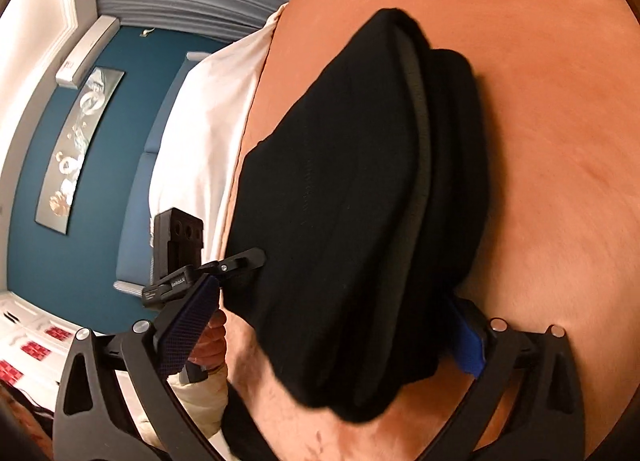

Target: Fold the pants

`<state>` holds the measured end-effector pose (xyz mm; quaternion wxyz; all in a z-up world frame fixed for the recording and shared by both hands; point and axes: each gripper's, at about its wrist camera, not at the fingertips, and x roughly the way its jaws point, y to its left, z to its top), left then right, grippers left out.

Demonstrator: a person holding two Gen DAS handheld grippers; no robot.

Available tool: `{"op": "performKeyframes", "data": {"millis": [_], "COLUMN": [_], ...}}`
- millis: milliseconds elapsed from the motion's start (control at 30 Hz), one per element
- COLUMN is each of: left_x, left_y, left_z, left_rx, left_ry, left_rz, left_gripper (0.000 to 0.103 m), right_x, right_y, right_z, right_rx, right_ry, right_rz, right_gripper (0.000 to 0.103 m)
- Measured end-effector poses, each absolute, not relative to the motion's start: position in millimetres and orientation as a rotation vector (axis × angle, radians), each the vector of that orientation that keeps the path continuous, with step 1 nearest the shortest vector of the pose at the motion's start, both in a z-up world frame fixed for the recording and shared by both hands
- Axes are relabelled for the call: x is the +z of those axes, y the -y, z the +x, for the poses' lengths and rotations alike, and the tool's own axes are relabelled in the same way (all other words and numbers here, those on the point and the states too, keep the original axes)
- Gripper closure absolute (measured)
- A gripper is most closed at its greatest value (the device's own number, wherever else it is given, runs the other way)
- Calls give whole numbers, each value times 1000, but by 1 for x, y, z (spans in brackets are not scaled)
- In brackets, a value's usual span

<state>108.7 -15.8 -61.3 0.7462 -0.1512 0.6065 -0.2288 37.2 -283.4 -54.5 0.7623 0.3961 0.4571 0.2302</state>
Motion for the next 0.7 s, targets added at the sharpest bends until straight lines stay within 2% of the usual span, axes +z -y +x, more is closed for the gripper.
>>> {"op": "performKeyframes", "data": {"millis": [233, 367, 533, 700], "left_x": [-62, -61, -67, -66], "left_y": [1, -1, -14, 1], "left_z": [108, 107, 119, 117], "left_rx": [-580, -570, -641, -623], "left_ry": [-1314, -1325, -1339, -1326], "left_rz": [-404, -432, -534, -483], "left_gripper": [6, 6, 8, 8], "right_x": [-54, -48, -48, -50], "right_y": [288, 282, 319, 303], "right_z": [28, 37, -3, -7], "right_rx": [527, 486, 379, 368], "right_ry": [-950, -1026, -1116, -1193], "right_rz": [888, 887, 925, 868], "right_gripper": [5, 5, 5, 5]}}
